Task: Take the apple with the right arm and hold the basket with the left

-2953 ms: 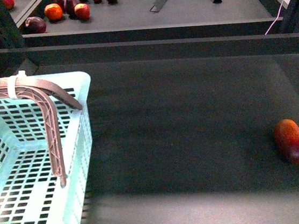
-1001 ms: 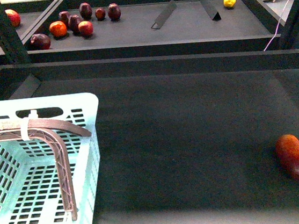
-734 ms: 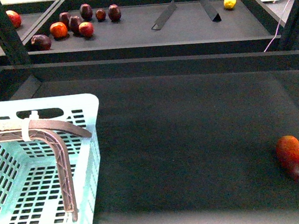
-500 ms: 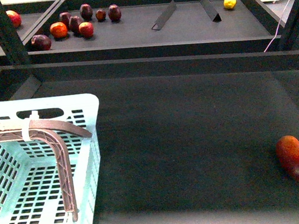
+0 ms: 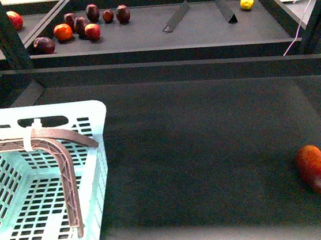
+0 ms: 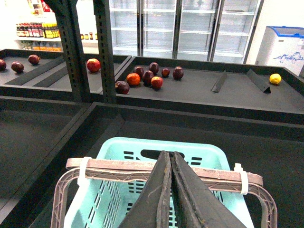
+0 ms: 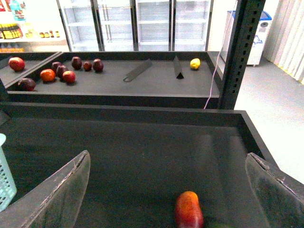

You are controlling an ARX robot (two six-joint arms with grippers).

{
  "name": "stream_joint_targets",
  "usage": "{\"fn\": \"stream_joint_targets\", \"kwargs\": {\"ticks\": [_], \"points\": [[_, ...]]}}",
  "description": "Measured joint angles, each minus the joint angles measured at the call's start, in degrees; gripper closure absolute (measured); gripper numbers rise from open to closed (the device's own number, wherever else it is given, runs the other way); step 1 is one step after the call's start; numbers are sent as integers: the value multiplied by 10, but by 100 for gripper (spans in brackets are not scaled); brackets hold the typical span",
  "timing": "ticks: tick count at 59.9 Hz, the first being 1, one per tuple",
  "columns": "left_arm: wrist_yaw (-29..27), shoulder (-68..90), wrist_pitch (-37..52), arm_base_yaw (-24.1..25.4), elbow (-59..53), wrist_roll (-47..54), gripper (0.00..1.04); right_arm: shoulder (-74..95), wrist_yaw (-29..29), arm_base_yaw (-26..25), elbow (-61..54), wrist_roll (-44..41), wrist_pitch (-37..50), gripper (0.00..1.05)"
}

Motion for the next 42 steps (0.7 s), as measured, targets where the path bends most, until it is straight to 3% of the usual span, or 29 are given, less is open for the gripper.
{"fn": "stream_joint_targets", "kwargs": {"ticks": [7,42], "points": [[0,-82,-90,0,0,0,102,0,0,0,0,0,0,9],[0,-92,-95,0,0,0,102,0,0,0,0,0,0,9]]}}
